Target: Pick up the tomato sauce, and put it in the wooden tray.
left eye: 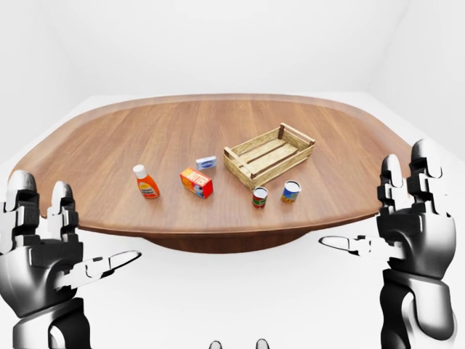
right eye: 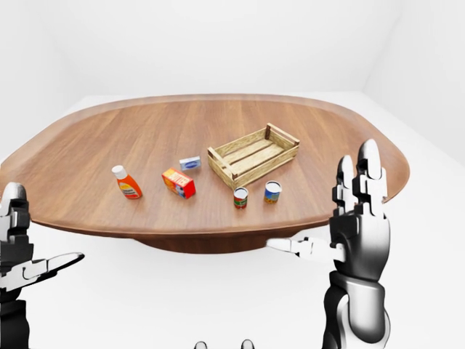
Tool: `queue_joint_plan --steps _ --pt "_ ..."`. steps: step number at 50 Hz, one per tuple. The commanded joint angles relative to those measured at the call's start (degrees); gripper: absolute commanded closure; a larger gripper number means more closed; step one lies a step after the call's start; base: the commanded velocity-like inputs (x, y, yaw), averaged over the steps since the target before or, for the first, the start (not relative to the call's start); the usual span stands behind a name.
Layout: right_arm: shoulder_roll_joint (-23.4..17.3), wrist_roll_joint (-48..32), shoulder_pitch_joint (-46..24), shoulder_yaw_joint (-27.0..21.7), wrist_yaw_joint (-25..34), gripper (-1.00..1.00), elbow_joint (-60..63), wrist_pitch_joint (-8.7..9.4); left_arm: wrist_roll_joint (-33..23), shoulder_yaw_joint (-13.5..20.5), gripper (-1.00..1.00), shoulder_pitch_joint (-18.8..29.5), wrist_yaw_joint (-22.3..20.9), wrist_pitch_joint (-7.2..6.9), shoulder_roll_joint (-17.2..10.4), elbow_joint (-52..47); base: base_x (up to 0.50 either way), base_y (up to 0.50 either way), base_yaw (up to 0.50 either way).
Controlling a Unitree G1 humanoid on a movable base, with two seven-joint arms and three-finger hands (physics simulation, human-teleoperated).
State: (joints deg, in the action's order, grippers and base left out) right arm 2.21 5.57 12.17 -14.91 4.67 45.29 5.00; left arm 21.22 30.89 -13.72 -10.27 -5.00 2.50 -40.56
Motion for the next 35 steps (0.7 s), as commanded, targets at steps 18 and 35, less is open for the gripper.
queue_joint_plan --steps 18,35 --pt "0.13 -1.20 0.77 0.95 1.38 -1.00 1.50 0.00 0.96 1.91 -0.95 -0.09 -0.96 0.00 0.35 -1.71 0.50 0.00 0.00" --pt "0.35 -1.03 1.12 0.87 1.92 -1.00 2.70 0.00 0.42 1.27 -0.95 -0.19 -1.09 0.00 0.44 -1.85 0.50 0.00 0.00"
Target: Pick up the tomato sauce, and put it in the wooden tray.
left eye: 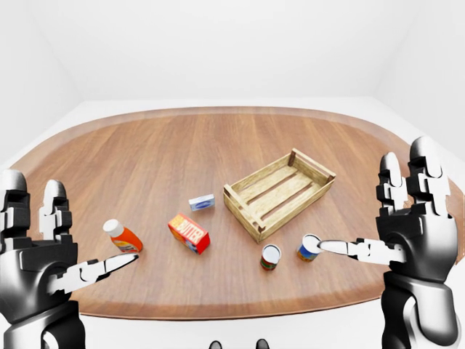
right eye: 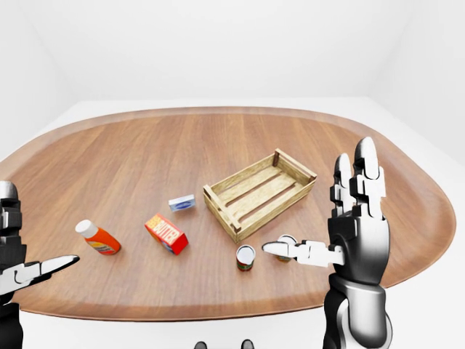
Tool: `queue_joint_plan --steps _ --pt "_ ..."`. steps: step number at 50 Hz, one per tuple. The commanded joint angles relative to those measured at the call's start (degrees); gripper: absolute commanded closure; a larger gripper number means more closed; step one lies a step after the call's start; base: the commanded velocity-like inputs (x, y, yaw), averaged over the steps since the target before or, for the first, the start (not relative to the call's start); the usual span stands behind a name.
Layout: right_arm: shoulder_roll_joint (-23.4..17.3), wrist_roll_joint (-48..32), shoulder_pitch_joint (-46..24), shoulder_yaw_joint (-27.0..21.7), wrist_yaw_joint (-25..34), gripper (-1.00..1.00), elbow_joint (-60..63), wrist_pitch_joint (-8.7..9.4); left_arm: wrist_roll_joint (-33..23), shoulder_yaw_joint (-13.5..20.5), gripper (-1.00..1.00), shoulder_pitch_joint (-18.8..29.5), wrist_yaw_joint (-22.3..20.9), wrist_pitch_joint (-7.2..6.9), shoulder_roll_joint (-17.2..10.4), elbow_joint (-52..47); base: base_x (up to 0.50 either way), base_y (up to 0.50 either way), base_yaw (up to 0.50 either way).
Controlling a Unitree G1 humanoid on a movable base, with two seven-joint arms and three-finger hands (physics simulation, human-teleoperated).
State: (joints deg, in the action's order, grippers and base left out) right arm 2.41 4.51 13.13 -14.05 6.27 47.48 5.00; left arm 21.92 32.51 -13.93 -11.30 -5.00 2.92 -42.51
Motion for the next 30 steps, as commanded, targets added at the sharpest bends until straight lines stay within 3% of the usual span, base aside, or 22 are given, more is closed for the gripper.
queue_joint_plan --steps 1,30 --pt "0.14 0.01 0.17 0.03 0.32 -1.00 0.52 0.00 -0.33 -0.38 -0.95 0.02 -0.05 0.00 0.02 0.13 0.50 0.00 0.00" --pt "-0.02 -1.38 0.23 1.42 0.16 -1.00 0.74 0.00 -0.43 -0.71 -0.95 0.35 0.34 0.00 -0.43 0.85 0.50 0.00 0.00"
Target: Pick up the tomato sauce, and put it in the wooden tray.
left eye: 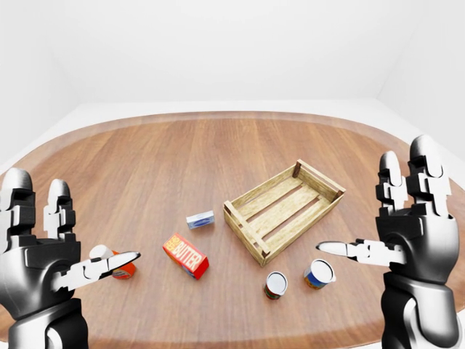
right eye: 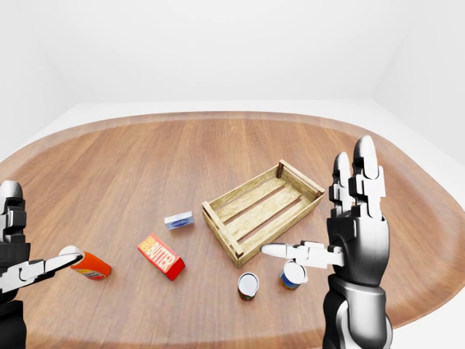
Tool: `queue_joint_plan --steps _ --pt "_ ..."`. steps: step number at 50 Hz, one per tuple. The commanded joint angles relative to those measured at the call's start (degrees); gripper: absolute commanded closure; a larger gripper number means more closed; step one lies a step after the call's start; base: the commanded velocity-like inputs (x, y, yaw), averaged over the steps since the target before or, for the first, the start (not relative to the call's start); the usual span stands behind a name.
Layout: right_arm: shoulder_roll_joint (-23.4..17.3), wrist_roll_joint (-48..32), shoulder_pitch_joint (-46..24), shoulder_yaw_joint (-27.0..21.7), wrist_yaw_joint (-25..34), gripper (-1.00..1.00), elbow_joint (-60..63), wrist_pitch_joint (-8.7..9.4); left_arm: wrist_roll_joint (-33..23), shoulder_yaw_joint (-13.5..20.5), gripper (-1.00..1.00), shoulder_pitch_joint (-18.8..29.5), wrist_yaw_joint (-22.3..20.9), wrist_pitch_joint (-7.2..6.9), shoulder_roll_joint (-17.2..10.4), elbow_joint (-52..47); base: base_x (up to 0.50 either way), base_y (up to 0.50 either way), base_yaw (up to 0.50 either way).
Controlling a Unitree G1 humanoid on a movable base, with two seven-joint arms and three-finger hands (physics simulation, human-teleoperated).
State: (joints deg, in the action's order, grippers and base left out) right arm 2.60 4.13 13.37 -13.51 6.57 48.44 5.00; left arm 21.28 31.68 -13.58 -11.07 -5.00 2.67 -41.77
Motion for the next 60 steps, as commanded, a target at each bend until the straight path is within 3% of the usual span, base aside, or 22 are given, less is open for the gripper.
queue_joint_plan --steps 1,36,60 --pt "-0.09 -0.92 0.02 0.86 -0.23 -1.00 -0.26 0.00 0.21 0.14 -0.95 -0.01 0.12 0.00 -0.17 0.09 0.50 0.00 0.00" --pt "0.88 -7.03 9.21 8.20 0.48 -1.00 0.86 0.00 -1.13 -1.23 -0.95 0.10 0.43 0.00 -0.28 0.92 0.01 0.00 0.00" --pt "-1.01 -9.28 12.91 13.26 -0.79 -1.00 -1.51 0.00 -1.02 -1.13 -0.95 0.28 0.42 0.00 -0.37 1.32 0.00 0.00 0.00"
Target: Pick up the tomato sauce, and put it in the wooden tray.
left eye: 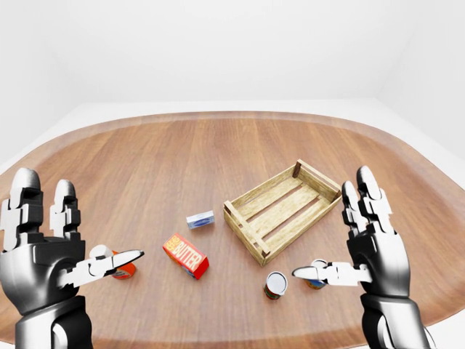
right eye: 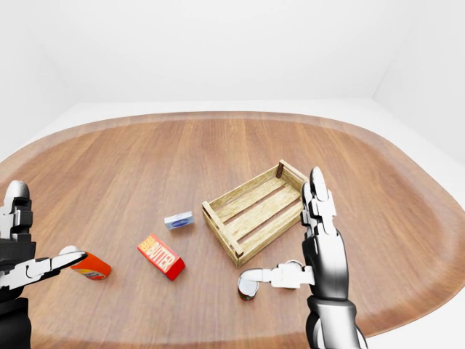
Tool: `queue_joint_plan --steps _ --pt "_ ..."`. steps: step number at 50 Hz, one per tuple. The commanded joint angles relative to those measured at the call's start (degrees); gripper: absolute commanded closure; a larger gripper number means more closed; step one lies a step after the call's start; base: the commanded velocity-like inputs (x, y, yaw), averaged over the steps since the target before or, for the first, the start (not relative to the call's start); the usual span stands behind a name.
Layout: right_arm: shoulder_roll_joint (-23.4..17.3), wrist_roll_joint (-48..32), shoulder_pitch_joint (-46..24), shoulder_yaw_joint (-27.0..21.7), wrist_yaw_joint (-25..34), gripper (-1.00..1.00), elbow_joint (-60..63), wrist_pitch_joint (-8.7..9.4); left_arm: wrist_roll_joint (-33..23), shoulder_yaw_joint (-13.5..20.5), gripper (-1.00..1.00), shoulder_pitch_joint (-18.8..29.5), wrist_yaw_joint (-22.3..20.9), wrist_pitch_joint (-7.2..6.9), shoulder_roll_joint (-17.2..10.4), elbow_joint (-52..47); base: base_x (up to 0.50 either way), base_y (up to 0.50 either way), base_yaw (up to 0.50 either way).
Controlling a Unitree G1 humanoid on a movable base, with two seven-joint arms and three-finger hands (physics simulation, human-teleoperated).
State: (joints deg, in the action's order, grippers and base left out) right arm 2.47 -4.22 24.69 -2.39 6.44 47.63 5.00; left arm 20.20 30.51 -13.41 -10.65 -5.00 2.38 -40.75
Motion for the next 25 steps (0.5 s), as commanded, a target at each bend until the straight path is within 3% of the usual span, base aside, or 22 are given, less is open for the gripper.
queue_joint_plan --steps 1,25 --pt "-0.95 -0.97 1.71 2.25 -0.72 -1.00 -0.72 0.00 0.09 0.04 -0.95 0.08 -0.01 0.00 -0.09 0.30 0.00 0.00 0.00" --pt "-2.78 -2.27 5.07 5.03 -2.10 -1.00 -3.25 -3.93 0.42 0.70 -0.95 -0.18 -0.33 0.00 0.12 -0.16 0.00 0.00 0.00"
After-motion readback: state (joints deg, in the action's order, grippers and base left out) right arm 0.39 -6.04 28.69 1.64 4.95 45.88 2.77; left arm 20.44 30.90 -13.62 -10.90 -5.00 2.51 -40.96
